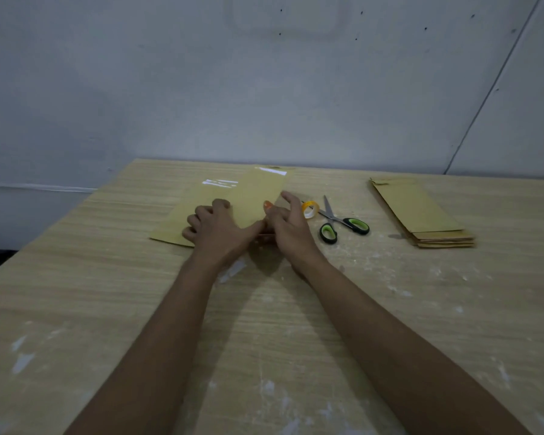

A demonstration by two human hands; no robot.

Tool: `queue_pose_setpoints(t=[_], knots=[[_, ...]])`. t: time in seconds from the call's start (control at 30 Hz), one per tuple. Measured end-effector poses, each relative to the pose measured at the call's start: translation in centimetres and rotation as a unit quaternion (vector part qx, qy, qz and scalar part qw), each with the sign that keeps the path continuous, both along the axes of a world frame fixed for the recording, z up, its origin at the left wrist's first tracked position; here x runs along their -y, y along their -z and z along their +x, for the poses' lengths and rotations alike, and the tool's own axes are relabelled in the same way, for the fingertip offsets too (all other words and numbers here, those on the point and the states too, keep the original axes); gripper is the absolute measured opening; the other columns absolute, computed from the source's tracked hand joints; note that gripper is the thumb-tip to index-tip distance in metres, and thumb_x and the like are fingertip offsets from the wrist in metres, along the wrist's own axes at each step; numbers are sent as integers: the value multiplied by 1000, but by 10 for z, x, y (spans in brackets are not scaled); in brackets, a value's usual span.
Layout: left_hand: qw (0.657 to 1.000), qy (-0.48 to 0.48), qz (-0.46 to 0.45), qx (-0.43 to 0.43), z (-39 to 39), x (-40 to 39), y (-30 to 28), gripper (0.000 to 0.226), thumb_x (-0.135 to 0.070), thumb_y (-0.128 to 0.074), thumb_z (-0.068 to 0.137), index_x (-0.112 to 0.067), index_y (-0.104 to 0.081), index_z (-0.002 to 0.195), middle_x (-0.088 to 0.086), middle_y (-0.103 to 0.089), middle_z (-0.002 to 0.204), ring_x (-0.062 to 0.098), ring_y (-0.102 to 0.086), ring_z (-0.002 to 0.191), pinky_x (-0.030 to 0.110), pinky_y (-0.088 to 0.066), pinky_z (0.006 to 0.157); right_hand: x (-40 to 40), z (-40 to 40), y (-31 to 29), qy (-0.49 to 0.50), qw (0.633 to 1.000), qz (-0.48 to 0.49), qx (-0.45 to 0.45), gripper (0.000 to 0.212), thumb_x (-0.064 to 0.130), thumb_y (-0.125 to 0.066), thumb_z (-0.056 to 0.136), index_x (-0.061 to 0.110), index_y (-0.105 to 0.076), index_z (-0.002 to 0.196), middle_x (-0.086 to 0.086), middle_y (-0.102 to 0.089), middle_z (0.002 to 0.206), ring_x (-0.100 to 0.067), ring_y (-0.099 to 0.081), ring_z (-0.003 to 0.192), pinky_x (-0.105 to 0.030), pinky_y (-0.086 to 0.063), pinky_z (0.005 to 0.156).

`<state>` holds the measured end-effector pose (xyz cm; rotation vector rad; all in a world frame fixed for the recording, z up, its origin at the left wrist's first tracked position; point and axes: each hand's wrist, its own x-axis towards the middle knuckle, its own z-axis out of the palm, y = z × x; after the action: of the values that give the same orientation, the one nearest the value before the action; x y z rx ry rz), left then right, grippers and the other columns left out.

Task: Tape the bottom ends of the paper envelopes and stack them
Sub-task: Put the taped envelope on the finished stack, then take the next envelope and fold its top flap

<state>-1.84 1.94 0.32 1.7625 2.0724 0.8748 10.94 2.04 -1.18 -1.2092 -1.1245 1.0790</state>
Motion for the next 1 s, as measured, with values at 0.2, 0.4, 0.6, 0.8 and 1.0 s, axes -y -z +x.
queue_pose_setpoints(t=[0.2,0.4,0.6,0.8,1.0], knots=[[995,65,-78,-10,-3,4,-8,99,-79,-57,67,-22,-33,144,10,-32,141,31,-26,135,48,-19,110,-3,10,-1,6,1000,19,0,64,-10,-49,91,17,-32,147,-15,-60,128,-23,-63,112,-31,-52,92],[1000,-1,8,-9,-18,-9,9,37,-39,-39,100,-24,-53,131,7,-45,141,28,-33,133,45,-14,111,10,26,-4,-2,979,41,200,34,1,-52,90,14,-72,113,3,-69,110,-6,-59,102,-11,-44,83],[994,28,-39,-95,-24,-13,19,51,-58,-30,100,-25,-61,125,0,-48,144,26,-32,138,57,-9,113,32,48,-5,-46,947,54,314,22,10,-58,90,15,-79,92,18,-63,71,16,-54,63,-3,-37,58],[990,19,-75,-116,-34,-19,27,55,-59,-36,99,-26,-50,140,5,-25,161,31,-10,151,61,-1,115,41,64,-4,-62,936,59,340,21,8,-60,89,15,-79,92,14,-60,63,6,-52,55,-9,-36,55],[982,11,-121,-144,-33,-19,27,65,-63,-33,98,-29,-31,153,14,-3,166,41,6,150,61,2,116,41,67,0,-64,945,53,316,21,8,-60,88,19,-78,89,11,-59,58,-2,-45,50,-12,-35,50]])
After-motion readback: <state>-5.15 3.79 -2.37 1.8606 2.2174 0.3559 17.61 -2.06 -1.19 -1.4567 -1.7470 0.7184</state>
